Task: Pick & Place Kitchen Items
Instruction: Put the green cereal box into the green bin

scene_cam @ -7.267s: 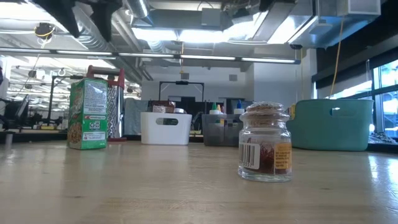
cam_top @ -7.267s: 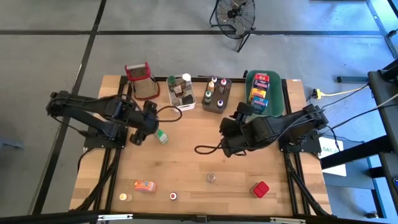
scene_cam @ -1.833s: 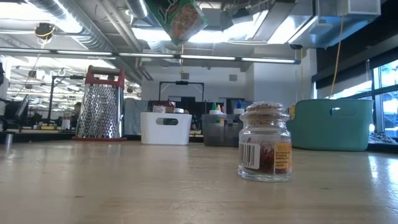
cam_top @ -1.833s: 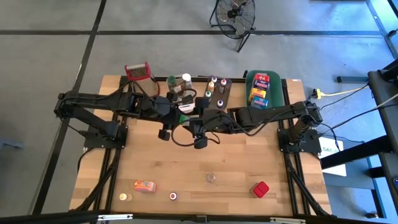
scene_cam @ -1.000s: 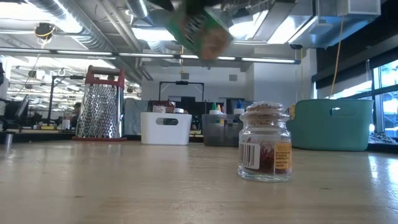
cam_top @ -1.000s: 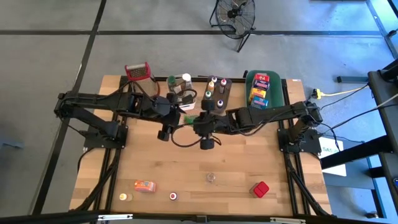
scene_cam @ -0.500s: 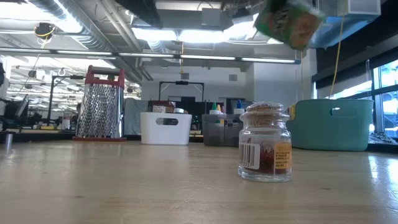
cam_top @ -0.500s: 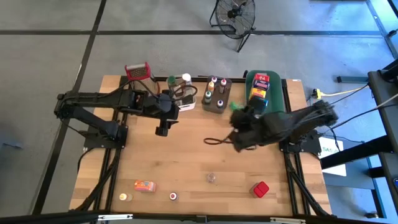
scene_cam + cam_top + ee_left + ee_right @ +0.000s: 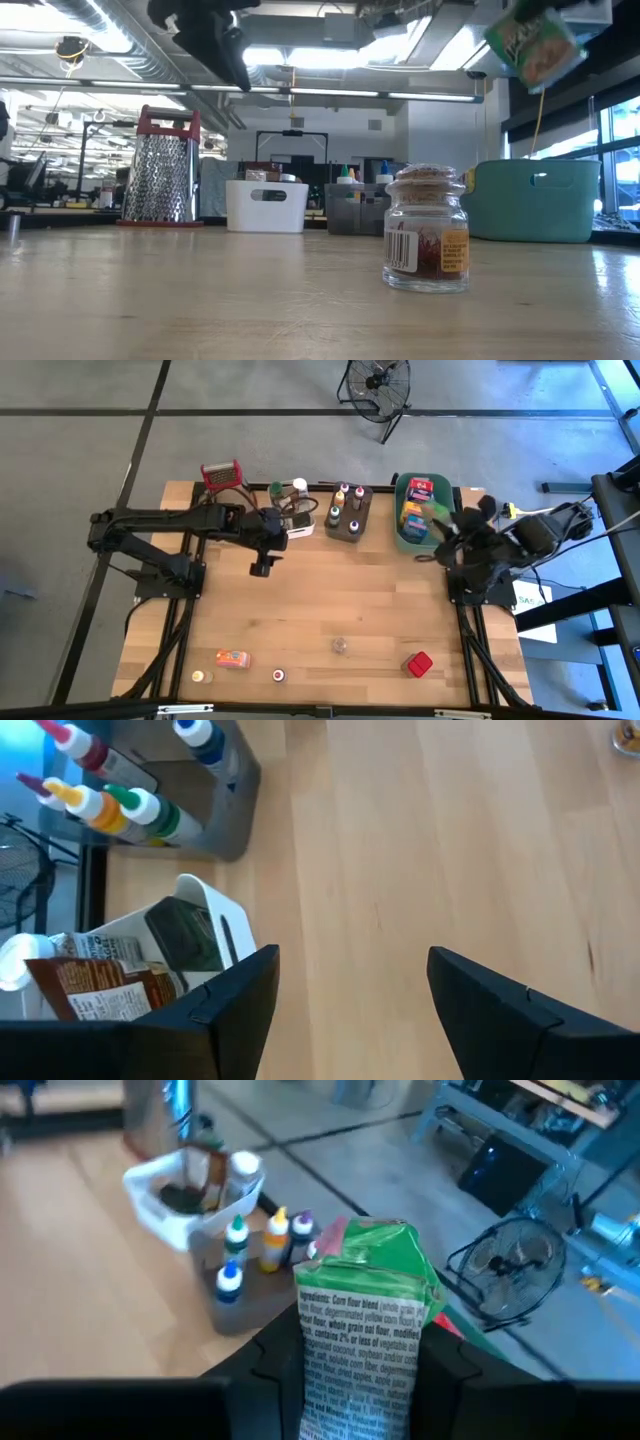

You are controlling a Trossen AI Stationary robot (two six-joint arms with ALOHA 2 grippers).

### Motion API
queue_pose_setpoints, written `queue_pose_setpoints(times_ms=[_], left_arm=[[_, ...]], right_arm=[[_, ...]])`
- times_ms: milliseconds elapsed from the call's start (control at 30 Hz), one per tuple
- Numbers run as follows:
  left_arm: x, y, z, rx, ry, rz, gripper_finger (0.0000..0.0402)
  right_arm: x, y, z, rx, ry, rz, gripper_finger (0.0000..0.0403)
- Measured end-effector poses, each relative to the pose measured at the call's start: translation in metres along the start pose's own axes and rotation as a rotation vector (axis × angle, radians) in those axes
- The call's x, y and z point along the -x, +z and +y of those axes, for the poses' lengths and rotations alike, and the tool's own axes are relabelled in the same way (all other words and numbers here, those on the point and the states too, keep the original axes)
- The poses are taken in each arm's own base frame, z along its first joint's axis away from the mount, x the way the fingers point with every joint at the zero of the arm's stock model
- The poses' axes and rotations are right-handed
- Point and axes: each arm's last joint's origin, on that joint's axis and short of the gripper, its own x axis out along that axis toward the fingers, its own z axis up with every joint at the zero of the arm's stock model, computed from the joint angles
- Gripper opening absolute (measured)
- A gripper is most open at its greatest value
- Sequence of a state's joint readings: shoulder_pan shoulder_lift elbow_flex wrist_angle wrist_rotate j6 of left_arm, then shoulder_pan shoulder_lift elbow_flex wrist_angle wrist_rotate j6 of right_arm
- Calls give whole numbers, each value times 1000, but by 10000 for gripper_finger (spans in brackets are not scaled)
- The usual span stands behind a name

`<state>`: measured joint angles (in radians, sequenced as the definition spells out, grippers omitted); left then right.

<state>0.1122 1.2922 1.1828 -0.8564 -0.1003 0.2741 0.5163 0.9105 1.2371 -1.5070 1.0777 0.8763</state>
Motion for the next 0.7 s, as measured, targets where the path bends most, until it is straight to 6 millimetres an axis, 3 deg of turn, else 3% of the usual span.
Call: queue_pose_setpoints(times_ms=[133,267,467,700], left_arm=[[0,3,6,17,-9,-46,248],[0,6,8,15,-34,-99,251],[0,10,9,16,-26,-137,249],[1,14,9,-11,-73,-191,251]], right_arm=[[-12,-37,-12,-122,44,-97,120],[-25,-66,-9,-132,112,-186,120],[-38,-97,-8,-131,145,-294,120],[-49,-125,-17,-174,61,-351,120]])
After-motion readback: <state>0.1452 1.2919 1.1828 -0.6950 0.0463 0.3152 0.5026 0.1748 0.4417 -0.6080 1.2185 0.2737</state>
